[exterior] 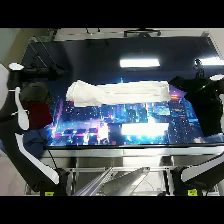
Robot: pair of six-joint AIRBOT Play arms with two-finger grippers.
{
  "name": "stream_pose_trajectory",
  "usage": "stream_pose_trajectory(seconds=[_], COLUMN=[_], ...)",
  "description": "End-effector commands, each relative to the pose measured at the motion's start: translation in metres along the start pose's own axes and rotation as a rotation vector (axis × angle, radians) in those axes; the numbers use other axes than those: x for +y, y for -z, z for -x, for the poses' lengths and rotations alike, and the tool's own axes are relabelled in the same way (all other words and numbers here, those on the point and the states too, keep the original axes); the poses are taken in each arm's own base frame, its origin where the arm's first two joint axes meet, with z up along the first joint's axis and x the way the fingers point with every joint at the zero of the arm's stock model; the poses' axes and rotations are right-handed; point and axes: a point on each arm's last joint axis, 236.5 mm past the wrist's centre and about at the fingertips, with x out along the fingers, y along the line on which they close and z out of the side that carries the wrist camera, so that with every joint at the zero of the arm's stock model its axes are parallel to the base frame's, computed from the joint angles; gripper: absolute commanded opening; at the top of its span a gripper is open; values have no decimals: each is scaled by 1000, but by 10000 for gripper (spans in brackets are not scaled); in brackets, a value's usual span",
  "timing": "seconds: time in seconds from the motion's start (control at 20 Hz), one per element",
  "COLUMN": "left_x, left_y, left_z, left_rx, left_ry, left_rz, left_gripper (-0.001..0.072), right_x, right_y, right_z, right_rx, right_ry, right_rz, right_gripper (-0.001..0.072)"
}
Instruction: Fold the shirts.
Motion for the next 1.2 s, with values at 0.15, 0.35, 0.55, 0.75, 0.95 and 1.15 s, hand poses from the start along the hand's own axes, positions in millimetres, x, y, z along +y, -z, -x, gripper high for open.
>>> stream_pose_trajectory(seconds=[0.15, 0.35, 0.55, 0.75, 0.95, 1.15], left_x=[-62, -97, -128, -145, -125, -139], left_y=[-5, 3, 32, 86, 151, 208], left_z=[56, 46, -3, -81, -170, -228], left_rx=[-17, 7, 112, 283, 430, 510], left_ry=[12, 40, 89, 146, 20, 18], left_rz=[-121, -177, -226, -232, -256, -247], left_gripper=[11, 20, 20, 8, 7, 8], right_x=[-22, -19, 0, 13, 47, 126], right_y=[31, 46, 49, 53, 31, -5], right_z=[-23, -38, -50, -53, -25, 40], right_rx=[123, 170, 181, 207, 211, 180], right_ry=[-1, -31, -67, -89, -145, -280], right_rz=[-61, -75, -59, -59, -22, 70], right_gripper=[665, 662, 406, 17, 16, 16])
